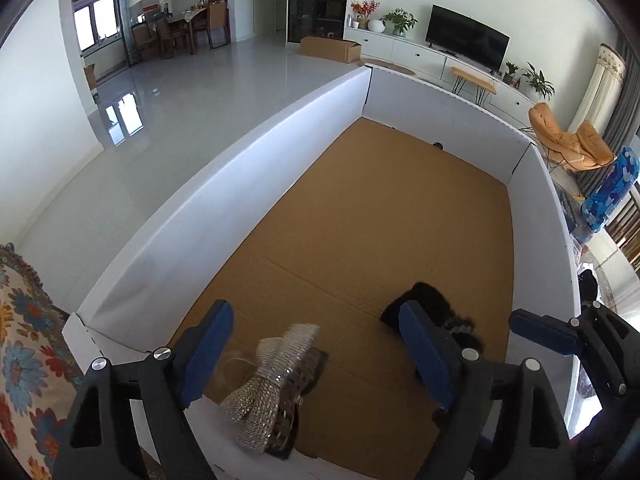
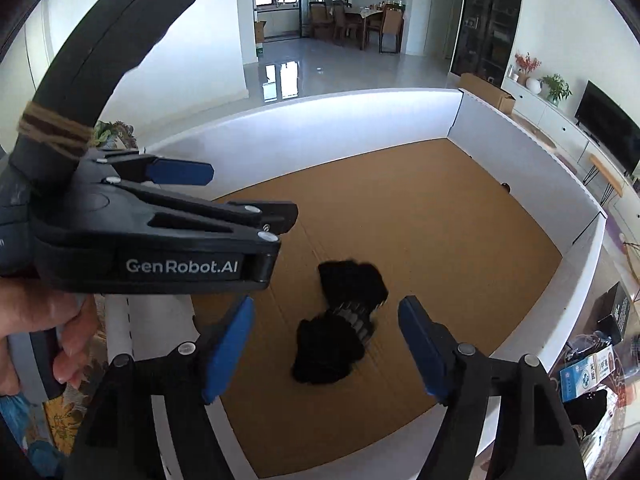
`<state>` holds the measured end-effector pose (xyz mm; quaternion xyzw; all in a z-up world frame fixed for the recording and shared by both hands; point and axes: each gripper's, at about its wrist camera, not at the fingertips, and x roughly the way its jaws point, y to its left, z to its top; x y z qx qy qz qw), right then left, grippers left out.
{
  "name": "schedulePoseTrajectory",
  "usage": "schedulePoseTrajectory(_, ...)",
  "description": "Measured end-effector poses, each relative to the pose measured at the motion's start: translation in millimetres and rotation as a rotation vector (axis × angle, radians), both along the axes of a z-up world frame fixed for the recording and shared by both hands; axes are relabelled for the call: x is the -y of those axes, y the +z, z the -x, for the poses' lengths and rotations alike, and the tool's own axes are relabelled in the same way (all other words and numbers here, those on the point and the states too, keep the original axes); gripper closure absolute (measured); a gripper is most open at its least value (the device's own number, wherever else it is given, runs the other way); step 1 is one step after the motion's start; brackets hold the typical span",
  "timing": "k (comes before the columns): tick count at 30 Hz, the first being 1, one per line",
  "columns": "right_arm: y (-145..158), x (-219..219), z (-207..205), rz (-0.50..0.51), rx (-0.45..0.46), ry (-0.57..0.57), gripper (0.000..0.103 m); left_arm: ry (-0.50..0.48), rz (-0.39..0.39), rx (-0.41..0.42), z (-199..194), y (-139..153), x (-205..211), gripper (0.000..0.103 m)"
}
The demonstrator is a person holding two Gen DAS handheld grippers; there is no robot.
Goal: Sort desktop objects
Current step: 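Carry both items into the cardboard box and open both tools to drop them, then move both empty tools back over the table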
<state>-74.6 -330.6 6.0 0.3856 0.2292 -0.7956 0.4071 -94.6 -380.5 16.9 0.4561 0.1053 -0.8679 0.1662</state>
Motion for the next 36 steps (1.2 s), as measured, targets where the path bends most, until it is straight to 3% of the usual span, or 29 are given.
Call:
schedulePoseTrajectory(3,-2,-5,-4,-0.023,-0.039,0.002,0.028,-0.028,0.051,0.046,2,-4,-7,0.018)
schedulePoseTrajectory(8,-16,-22,-3,-0.039,0.044,-0.022,0.027,-0.042,0.080,0.087,-3,-11,-12,0.018)
schedulePoseTrajectory(9,-16,-26,-5,-0.046,0.015,-0.024,0.028,-0.040,0.084,0.099,-4,-12,-12,0.018)
schedulePoseTrajectory(18,-18,-41,-22,-0.063,0.005,0.002,0.029,-0.042,0.042,0.086,-25,-10,-13,0.018)
schedulePoseTrajectory(21,-18,-46,-20,-0.033,-0.029,-0.009,0.030,-0.034,0.047,0.014,-35,-2,-16,0.018)
schedulePoseTrajectory(23,-7,-59,-17,0.068,-0.121,-0.050,0.028,0.002,0.081,-0.064,-47,13,-18,0.018)
schedulePoseTrajectory(26,23,-95,-21,0.213,-0.233,-0.151,0.005,0.025,0.106,-0.213,-72,51,-32,0.018)
schedulePoseTrajectory(29,43,-150,-30,0.313,-0.308,-0.242,0.000,-0.033,0.128,-0.316,-89,86,-67,0.018)
schedulePoseTrajectory(33,37,-235,-39,0.287,-0.316,-0.340,0.000,-0.191,0.100,-0.398,-100,111,-141,0.001)
schedulePoseTrajectory(36,13,-304,-39,0.208,-0.289,-0.448,0.000,-0.330,0.081,-0.414,-106,108,-206,0.000)
